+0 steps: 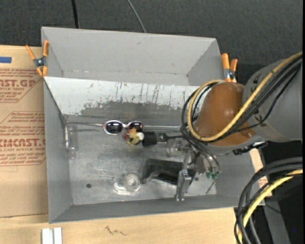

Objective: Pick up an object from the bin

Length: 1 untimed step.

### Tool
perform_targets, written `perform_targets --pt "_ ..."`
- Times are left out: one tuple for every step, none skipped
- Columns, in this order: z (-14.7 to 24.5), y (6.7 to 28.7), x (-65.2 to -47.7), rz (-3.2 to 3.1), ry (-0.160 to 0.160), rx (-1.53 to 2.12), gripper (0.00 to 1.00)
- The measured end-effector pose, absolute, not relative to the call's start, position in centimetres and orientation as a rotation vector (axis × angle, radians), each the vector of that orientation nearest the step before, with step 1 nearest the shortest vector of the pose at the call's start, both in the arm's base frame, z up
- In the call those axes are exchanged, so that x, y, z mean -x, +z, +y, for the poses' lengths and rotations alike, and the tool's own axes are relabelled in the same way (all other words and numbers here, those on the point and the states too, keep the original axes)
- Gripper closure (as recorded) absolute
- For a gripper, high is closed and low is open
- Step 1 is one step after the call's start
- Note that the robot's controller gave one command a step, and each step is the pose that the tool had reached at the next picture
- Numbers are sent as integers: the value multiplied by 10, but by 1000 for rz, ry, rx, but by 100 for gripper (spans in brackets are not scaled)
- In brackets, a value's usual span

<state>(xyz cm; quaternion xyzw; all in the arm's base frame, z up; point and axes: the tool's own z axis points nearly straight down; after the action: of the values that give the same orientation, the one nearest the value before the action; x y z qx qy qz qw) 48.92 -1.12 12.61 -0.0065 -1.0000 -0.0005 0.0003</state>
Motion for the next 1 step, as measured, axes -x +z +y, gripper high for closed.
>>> perform_targets --pt "-22 126 -485 -3140 -2 71 0"
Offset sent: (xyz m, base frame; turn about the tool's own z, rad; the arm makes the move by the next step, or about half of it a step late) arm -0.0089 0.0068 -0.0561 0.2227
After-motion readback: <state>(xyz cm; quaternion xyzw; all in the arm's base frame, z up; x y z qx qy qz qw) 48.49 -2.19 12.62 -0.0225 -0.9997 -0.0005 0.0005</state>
